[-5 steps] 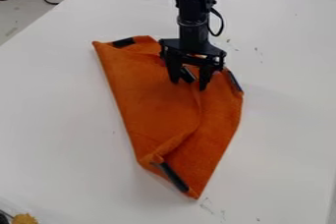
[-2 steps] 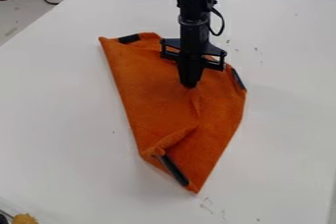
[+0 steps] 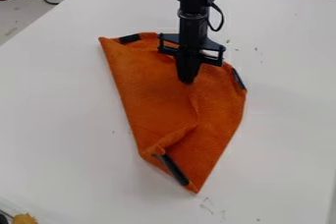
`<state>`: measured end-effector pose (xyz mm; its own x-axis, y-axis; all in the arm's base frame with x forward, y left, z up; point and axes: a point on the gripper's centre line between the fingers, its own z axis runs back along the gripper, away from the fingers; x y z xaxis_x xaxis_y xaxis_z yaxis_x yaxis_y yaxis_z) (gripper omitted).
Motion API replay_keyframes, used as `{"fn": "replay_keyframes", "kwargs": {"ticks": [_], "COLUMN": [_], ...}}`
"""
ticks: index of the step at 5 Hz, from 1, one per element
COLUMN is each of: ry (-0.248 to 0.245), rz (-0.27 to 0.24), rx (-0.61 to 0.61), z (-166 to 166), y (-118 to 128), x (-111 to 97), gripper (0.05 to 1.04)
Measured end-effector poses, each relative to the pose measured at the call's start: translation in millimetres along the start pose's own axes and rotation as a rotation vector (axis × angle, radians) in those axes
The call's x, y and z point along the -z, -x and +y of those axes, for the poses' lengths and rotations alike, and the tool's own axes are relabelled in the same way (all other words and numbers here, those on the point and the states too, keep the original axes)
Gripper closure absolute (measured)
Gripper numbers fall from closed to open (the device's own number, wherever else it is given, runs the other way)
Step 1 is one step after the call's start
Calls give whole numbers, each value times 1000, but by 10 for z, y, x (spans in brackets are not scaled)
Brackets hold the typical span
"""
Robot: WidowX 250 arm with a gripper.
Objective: Unfold from top right to bottom left
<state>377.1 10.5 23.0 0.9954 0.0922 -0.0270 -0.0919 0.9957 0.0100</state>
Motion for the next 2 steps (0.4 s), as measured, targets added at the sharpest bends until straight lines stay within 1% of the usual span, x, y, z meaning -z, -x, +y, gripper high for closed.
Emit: {"fn": "replay_keyframes", "kwargs": {"ticks": [1, 2], "ry": [-33, -55], "rz": [-9, -52], "rx": [-26, -50], "z": [45, 101], "y": [26, 129], "x": [-197, -406], "gripper": [1025, 1025]}}
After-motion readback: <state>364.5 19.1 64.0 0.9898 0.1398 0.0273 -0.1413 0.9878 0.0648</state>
